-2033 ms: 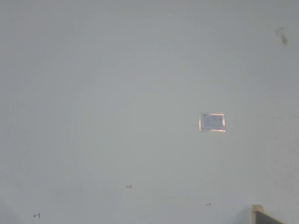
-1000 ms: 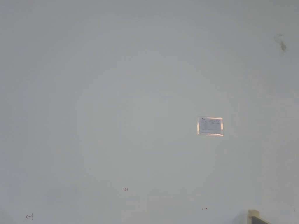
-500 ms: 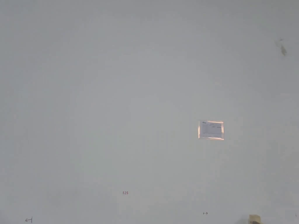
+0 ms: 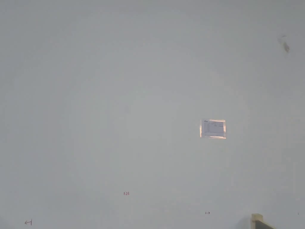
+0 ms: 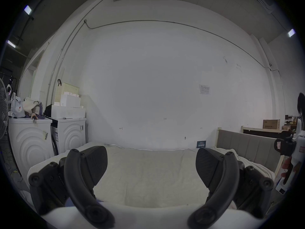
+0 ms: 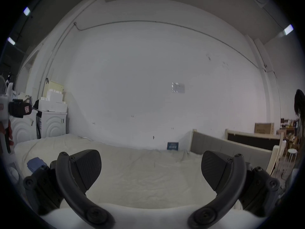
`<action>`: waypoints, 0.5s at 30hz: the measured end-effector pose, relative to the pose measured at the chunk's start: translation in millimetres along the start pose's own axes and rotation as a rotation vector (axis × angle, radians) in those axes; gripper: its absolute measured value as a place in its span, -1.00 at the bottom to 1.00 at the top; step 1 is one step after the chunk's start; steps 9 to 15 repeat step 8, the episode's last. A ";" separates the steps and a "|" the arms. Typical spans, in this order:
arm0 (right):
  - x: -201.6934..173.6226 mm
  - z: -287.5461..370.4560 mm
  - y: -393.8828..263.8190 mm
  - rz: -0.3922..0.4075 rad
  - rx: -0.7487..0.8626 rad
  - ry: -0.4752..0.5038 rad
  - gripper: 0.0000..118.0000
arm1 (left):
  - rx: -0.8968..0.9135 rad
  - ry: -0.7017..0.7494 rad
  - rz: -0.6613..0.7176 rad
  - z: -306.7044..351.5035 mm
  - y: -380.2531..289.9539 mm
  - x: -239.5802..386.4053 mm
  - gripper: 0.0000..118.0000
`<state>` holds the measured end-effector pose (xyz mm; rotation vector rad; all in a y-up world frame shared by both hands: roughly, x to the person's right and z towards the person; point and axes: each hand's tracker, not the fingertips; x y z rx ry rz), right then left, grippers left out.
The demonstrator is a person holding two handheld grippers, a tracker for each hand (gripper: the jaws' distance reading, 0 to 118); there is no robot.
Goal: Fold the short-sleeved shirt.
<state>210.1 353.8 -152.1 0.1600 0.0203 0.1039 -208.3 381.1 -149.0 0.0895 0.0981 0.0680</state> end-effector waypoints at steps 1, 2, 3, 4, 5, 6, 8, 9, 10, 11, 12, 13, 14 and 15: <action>-1.3 1.7 -3.7 0.040 0.046 -0.006 1.00 | 0.007 0.001 0.000 -0.3 -1.1 -0.1 0.87; -3.1 3.1 -5.5 0.067 0.064 -0.017 1.00 | 0.011 0.003 -0.002 -0.6 -1.2 0.3 0.87; -5.4 4.0 -5.3 0.104 0.068 -0.027 1.00 | 0.010 0.002 -0.006 -1.4 -1.3 1.0 0.87; -6.6 4.8 -5.3 0.122 0.051 -0.014 1.00 | 0.007 -0.001 -0.007 -2.2 -1.4 1.6 0.87; -6.7 5.6 -5.0 0.113 0.047 -0.003 1.00 | 0.006 -0.002 -0.006 -2.4 -1.7 2.1 0.87; -6.5 7.1 -5.6 0.114 0.050 0.008 1.00 | 0.006 -0.005 -0.005 -2.6 -2.1 2.5 0.87; -6.5 7.1 -4.0 0.087 0.056 -0.012 1.00 | 0.007 -0.005 -0.007 -2.7 -2.8 3.9 0.87; -6.5 7.1 -4.0 0.087 0.056 -0.012 1.00 | 0.007 -0.005 -0.007 -2.7 -2.8 3.9 0.87; -6.5 7.1 -4.0 0.087 0.056 -0.012 1.00 | 0.007 -0.005 -0.007 -2.7 -2.8 3.9 0.87; -6.5 7.1 -4.0 0.087 0.056 -0.012 1.00 | 0.007 -0.005 -0.007 -2.7 -2.8 3.9 0.87; -6.5 7.1 -4.0 0.087 0.056 -0.012 1.00 | 0.007 -0.005 -0.007 -2.7 -2.8 3.9 0.87; -6.5 7.1 -4.0 0.087 0.056 -0.012 1.00 | 0.007 -0.005 -0.007 -2.7 -2.8 3.9 0.87; -6.5 7.1 -4.0 0.087 0.056 -0.012 1.00 | 0.007 -0.005 -0.007 -2.7 -2.8 3.9 0.87; -6.5 7.1 -4.0 0.087 0.056 -0.012 1.00 | 0.007 -0.005 -0.007 -2.7 -2.8 3.9 0.87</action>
